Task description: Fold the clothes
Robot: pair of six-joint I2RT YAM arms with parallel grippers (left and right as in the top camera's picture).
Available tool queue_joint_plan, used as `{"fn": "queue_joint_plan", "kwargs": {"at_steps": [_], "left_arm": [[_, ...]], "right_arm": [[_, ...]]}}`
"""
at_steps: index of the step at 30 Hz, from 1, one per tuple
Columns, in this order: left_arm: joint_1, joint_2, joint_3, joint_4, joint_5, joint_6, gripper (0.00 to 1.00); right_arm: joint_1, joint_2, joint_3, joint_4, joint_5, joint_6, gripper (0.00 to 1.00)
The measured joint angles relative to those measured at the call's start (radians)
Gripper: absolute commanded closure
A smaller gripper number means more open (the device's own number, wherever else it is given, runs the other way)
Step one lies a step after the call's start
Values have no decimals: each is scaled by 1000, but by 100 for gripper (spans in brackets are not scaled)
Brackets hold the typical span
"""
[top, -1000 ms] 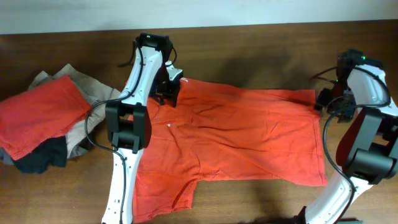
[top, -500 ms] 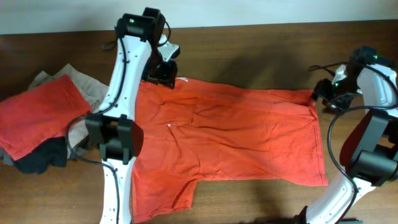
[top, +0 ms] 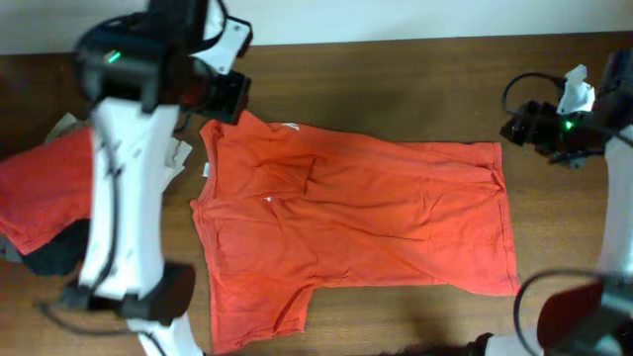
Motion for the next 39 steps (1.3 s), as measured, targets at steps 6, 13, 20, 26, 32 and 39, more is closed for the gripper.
{"fn": "queue_joint_plan", "kwargs": {"at_steps": [6,13,20,26,32,39], "left_arm": [[0,-124,-237,0,-80,-53,47],[0,-194,-673,18,-138,-120,43],[1,-414,-1091,408,-109,-156,33],[1,-390,-1334,858,-31,-140,40],[1,-253,-1384,1138,32,-133,40],[1,-101,-1383,1287,109,-134,41]], "right_arm": [[43,-28,2,-145,11,28,22],[50,-39,2,-250,25,27,17],[50,-137,-16,-226,59,44,59],[60,-132,-166,25,35,63,87],[132,-8,-352,310,19,105,95],[170,212,-375,536,14,142,96]]}}
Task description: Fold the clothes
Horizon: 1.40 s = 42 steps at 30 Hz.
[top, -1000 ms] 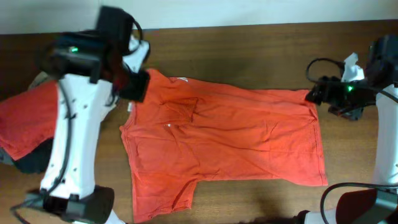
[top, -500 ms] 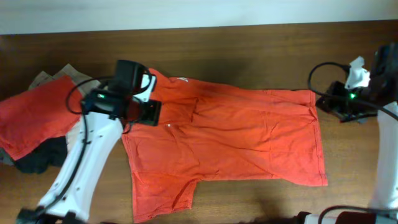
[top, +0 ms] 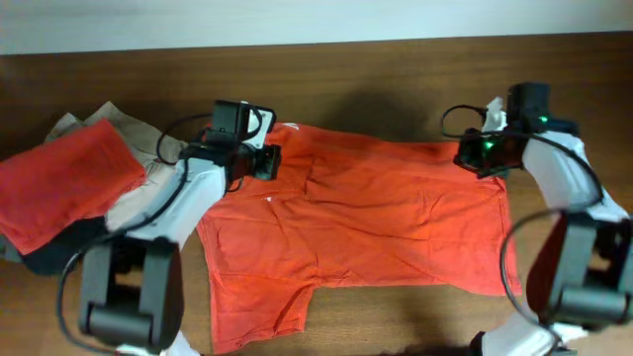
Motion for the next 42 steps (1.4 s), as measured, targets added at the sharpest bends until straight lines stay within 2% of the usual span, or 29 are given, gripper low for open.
{"fn": "queue_joint_plan", "kwargs": {"at_steps": [3,9,17,27,30,31,32,33,37,42], "left_arm": [[0,48,0,1,16,-2,45],[0,90,0,1,35,-4,46],[16,167,31,51,59,-34,53],[79,383,347,7,181,-111,53],[84,442,462,-64,204,-120,44],[84,455,492,-88,204,-120,39],[84,462,513,-113,207,-118,33],[84,468,534,-139,210,-116,28],[82,484,645,-317,203,-93,22],[82,488,845,-547,147,-65,21]], "right_arm": [[0,71,0,45,0,24,96],[0,175,0,104,1,58,96],[-2,218,16,204,-25,119,96],[-2,294,58,411,-78,179,96],[-2,312,93,402,-76,176,95],[-2,320,109,396,-76,172,83],[-2,330,137,360,-78,165,63],[-2,336,160,333,-88,153,54],[-5,343,264,151,-111,98,39],[-68,327,379,-56,-130,37,31]]}}
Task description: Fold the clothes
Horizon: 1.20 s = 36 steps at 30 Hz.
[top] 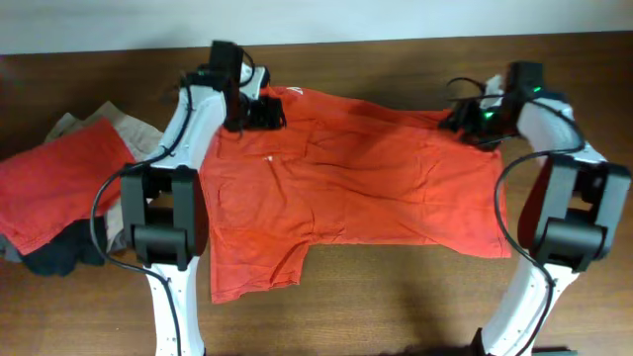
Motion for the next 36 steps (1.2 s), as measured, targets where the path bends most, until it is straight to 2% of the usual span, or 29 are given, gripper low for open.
{"fn": "queue_joint_plan", "kwargs": {"at_steps": [3,6,9,14,17,22,27,29,30,33,36], "left_arm": [[1,-5,97,-89,-14,31,17],[5,-32,217,-245,-24,80,16],[14,-70,311,-414,-47,120,22],[35,-185,390,-646,-170,155,34],[44,-249,399,-731,-220,150,37],[43,-326,356,-741,-255,132,36],[42,-509,114,-737,-370,81,35],[44,-627,-19,-718,-426,46,28],[50,-733,-129,-688,-454,24,26],[60,-902,-353,-526,-473,3,22],[61,-1015,-638,-370,-453,-8,20]], "right_arm": [[-46,-69,10,-74,-2,-32,30],[-100,-207,13,-151,-1,-66,29],[-136,-352,27,-226,4,-84,26],[-161,-581,46,-357,27,-100,24],[-162,-664,48,-432,38,-103,23],[-162,-713,48,-566,52,-103,23],[-162,-716,47,-675,79,-103,23],[-162,-720,47,-716,92,-103,20],[-162,-723,47,-732,98,-103,17],[-162,-732,33,-737,103,-104,14],[-162,-742,-28,-696,109,-99,12]]}}
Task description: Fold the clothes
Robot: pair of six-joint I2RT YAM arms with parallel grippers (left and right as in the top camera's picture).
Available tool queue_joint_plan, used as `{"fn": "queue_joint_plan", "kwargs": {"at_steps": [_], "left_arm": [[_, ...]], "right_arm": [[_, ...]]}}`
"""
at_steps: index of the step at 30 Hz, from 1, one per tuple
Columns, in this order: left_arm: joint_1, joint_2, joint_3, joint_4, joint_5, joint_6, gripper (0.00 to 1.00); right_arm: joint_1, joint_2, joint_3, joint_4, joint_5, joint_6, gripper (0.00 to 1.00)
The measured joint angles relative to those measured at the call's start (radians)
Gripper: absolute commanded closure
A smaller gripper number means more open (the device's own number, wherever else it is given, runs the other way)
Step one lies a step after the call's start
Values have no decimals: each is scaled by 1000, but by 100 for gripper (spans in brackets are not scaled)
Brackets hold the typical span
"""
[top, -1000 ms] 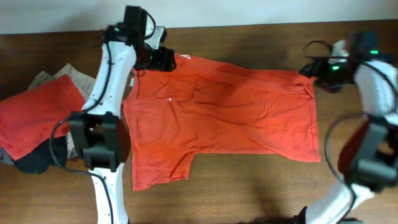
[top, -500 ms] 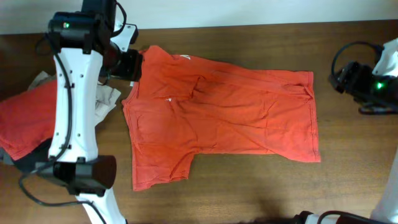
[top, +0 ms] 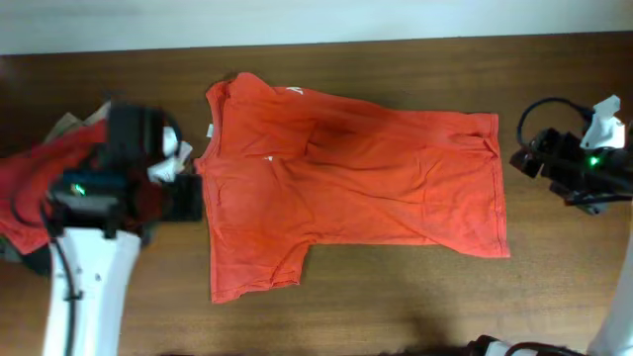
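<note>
An orange T-shirt [top: 346, 188] lies spread flat on the brown table [top: 396, 307], seen in the overhead view. Its collar and sleeves are to the left and its hem to the right. My left gripper [top: 184, 199] hovers just off the shirt's left edge, near the collar, blurred and dark. To the right of the hem, my right gripper [top: 521, 161] points at the shirt with a small gap between them. Neither holds cloth. The view does not show how the jaws stand.
A pile of other clothes sits at the far left: a red garment [top: 30, 193], a beige one [top: 74, 124] and a dark one [top: 35, 259], partly under my left arm. A pale wall strip [top: 316, 20] runs along the table's far edge.
Both grippers have left the shirt's far edge. The left one is now beside the collar over the pile side, the right one beyond the hem. The shirt lies released.
At first both arms were away from the shirt, which lay mid-table. Then each gripper was at a far corner, shoulder and hem. Later the shirt sat farther back and stretched between them. Now it lies flat there with both arms drawn off sideways.
</note>
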Motion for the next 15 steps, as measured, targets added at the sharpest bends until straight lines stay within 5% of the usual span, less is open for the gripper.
{"fn": "queue_joint_plan", "kwargs": {"at_steps": [7,15], "left_arm": [[1,64,-498,341,134,-12,14],[1,150,-610,562,179,-38,7]], "right_arm": [[0,28,-327,170,35,24,12],[0,76,-548,364,60,36,10]]}}
